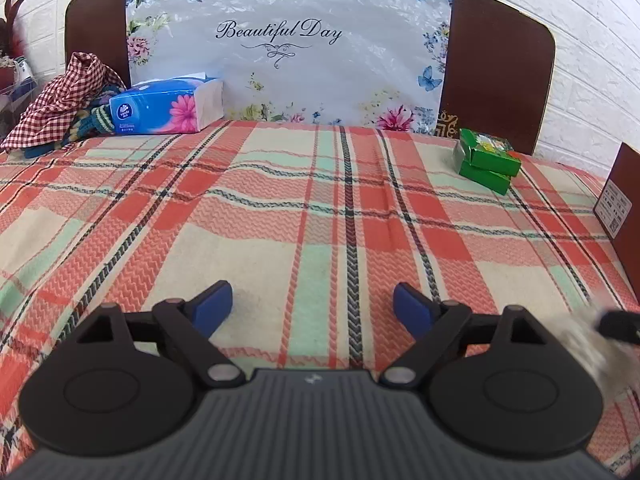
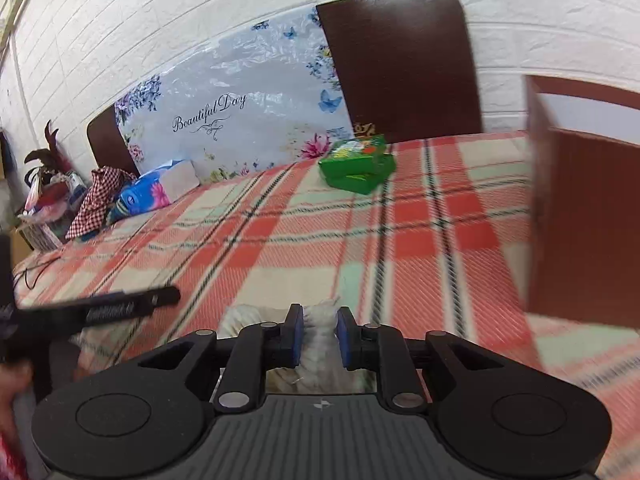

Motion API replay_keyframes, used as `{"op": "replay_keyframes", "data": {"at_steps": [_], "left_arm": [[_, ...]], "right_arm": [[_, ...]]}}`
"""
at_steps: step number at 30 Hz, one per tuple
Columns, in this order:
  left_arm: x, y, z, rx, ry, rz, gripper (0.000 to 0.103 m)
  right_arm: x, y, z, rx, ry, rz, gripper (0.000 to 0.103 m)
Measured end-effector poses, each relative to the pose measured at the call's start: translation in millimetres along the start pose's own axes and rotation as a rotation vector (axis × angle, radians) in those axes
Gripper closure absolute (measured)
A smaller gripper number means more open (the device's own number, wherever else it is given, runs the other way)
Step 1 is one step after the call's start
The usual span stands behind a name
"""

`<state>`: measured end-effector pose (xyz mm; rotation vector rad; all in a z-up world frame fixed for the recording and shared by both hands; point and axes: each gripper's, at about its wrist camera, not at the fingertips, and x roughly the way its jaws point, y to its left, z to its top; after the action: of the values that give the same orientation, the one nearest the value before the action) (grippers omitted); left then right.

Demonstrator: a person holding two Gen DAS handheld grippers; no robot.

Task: Organize objects
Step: 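Carry the cotton swab bag into the brown box and open the right gripper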

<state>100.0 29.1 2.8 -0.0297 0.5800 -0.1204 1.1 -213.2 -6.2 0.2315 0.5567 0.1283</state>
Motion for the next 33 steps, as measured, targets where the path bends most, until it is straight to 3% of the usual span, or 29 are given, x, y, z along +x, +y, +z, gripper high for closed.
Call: {"op": "replay_keyframes", "data": {"at_steps": [1,2,4,7,12,15,19,22,24,25,26,27,28,29,31,33], "left_arm": [[1,-1,0,0.005,0.003,-0.001,0.011],[1,-1,0,0.012,0.006,-0.002,0.01],[1,-3,0,0.025,0.011,-0.003,0.008],[1,-4,0,0.033,0.015,0.003,0.007],[-9,-4,4,0.027,0.071,0.009,0.013],[-35,-6,5,-0.06,0.128,-0.128,0.02],[-62,-43,5,0.024,0.184,-0.302,0.027],[-61,-69,0,0.055,0.267,-0.395,0.026],[-49,-83,-11,0.092,0.336,-0.386,0.019],[-48,-85,-15,0.084,0.316,-0.391,0.017],[-47,-87,-16,0.083,0.307,-0.389,0.018],[-47,-89,-16,0.084,0.306,-0.397,0.031],[-48,-90,-14,0.074,0.312,-0.435,0.055],[-49,-90,-10,0.054,0.332,-0.482,0.062],[-54,-100,-2,0.089,0.316,-0.448,0.062],[-64,-108,8,0.115,0.27,-0.454,0.062]], "right_arm": [[-12,-1,-6,-0.002,-0.002,-0.003,0.073],[-22,-2,-11,-0.005,-0.003,-0.009,0.059],[-38,-4,-21,-0.032,-0.01,-0.032,0.046],[-51,-6,-27,-0.045,-0.022,-0.059,0.044],[-63,-3,-30,-0.081,-0.03,-0.005,0.035],[-63,8,-36,-0.157,-0.02,0.017,0.031],[-56,18,-41,-0.245,0.016,0.027,0.027],[-45,21,-40,-0.282,0.062,0.024,0.022],[-37,21,-40,-0.295,0.088,0.018,0.022],[-35,21,-39,-0.301,0.091,0.018,0.023],[-34,21,-38,-0.307,0.088,0.025,0.036],[-33,23,-38,-0.314,0.086,0.042,0.045],[-33,25,-38,-0.323,0.081,0.05,0.054],[-33,29,-38,-0.335,0.073,0.034,0.059],[-35,31,-37,-0.344,0.053,0.015,0.066],[-42,29,-32,-0.33,0.003,0.001,0.066]]}}
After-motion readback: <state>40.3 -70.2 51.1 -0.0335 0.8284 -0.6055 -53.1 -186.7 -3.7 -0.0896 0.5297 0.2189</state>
